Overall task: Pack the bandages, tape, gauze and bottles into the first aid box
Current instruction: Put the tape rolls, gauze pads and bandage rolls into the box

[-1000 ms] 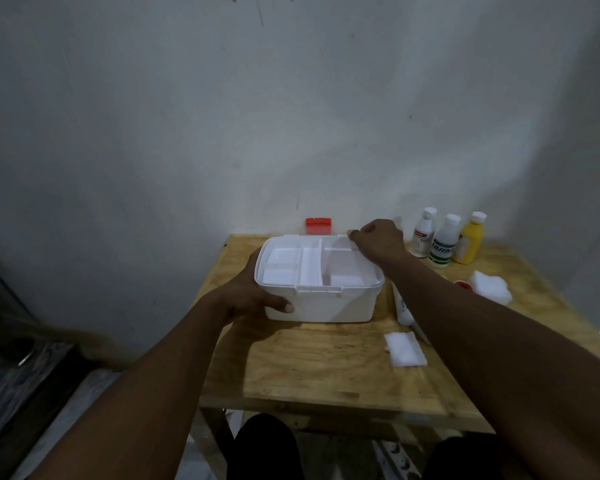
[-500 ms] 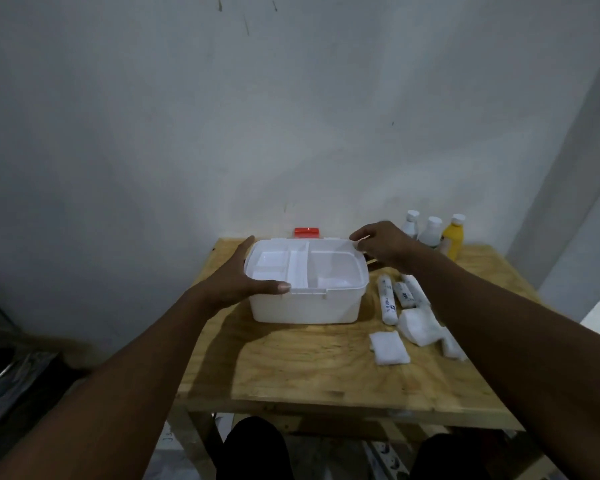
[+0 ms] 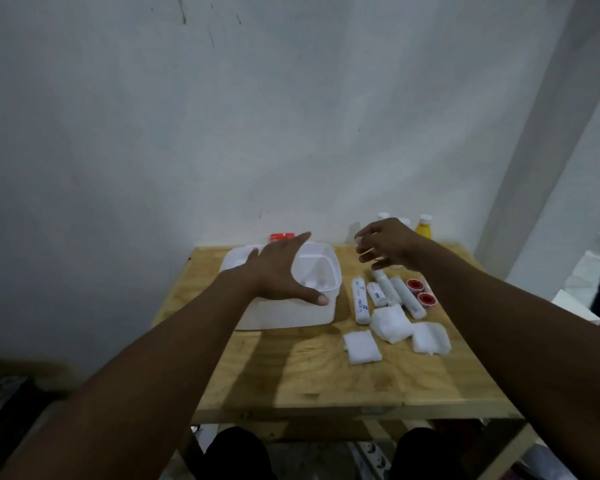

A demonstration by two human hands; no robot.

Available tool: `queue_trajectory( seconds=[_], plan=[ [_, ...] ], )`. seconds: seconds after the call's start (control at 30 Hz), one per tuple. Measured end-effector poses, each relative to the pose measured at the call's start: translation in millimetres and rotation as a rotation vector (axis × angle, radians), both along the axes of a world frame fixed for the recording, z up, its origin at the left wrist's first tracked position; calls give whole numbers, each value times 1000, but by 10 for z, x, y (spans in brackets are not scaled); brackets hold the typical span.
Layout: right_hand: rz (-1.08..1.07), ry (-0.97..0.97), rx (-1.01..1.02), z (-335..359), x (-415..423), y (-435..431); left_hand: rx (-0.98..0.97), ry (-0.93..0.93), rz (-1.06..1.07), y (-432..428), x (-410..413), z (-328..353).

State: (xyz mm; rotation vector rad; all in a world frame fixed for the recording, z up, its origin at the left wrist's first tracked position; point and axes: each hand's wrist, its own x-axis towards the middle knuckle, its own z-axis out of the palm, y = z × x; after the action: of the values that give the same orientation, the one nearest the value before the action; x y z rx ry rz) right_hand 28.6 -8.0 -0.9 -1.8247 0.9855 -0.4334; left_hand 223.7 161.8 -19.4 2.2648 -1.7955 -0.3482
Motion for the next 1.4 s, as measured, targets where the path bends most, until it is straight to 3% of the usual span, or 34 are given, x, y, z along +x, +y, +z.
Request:
queue_trajectory(
  seconds=[0.47,0.67,0.83,1.03,1.4],
  plan=[
    [-274,186,-237,-212,-650,-286,22,-129,-30,-357,-298,-93],
    [-262,329,-410,-374,-663,-316,-41,-155,-26,-325,-331,-215],
    [-190,435,-354,-539,-688,-326,-47,-154,-25,-329,-312,-226],
    [-168,439,-394,-564,-613,-299,-94,-142,-9,-318,-327,-228],
    [-140,457,-393,-535,-621,-290,-4,-151,13,-300,-368,-153]
  ],
)
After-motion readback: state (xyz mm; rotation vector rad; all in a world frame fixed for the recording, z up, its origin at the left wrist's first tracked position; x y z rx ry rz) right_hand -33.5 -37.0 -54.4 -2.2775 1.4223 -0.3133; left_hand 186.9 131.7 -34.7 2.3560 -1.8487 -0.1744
